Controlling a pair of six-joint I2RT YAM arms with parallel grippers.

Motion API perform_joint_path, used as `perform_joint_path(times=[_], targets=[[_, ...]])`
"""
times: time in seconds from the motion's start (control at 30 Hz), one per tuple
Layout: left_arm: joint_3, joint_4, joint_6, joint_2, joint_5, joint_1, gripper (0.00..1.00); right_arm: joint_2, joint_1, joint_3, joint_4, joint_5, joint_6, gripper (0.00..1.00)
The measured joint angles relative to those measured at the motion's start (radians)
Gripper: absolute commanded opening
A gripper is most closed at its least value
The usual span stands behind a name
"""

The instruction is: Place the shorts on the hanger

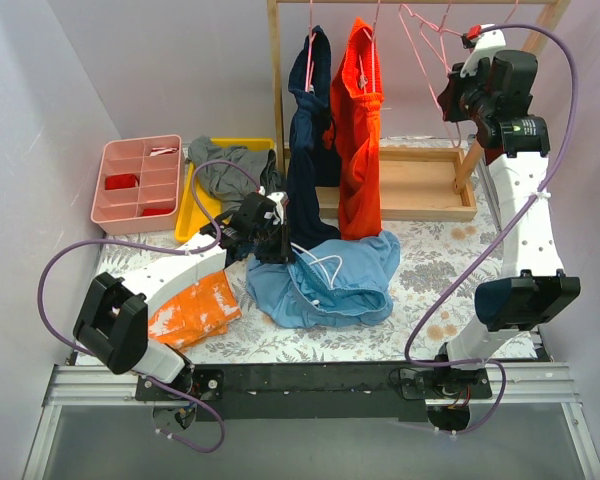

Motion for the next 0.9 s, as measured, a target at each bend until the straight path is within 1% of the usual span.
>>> perform_joint_path(times=[0.17,0.57,0.77,0.9], targets=[[-0.001,0.0,0.0,-0.006,-0.005,0.0,0.16,-0.024,0.025,-0.014,0.003,0.018,0.003,0.01],[-0.016,-0.002,-0.01,-0.029,-0.038,0.0,0.09,-0.257,0.047,-0.225,0.044,0.089,0.061,0.01],[-0.024,-0.004,-0.022,-0.036,-0.064,0.0,0.07,-0.432,0.047,-0.392,0.022,0.091,0.123,0.01],[-0.032,-0.011,-0.03,-0.048,-0.091,0.001,0.05,-0.588,0.047,-0.491,-0.039,0.04,0.167,0.01]])
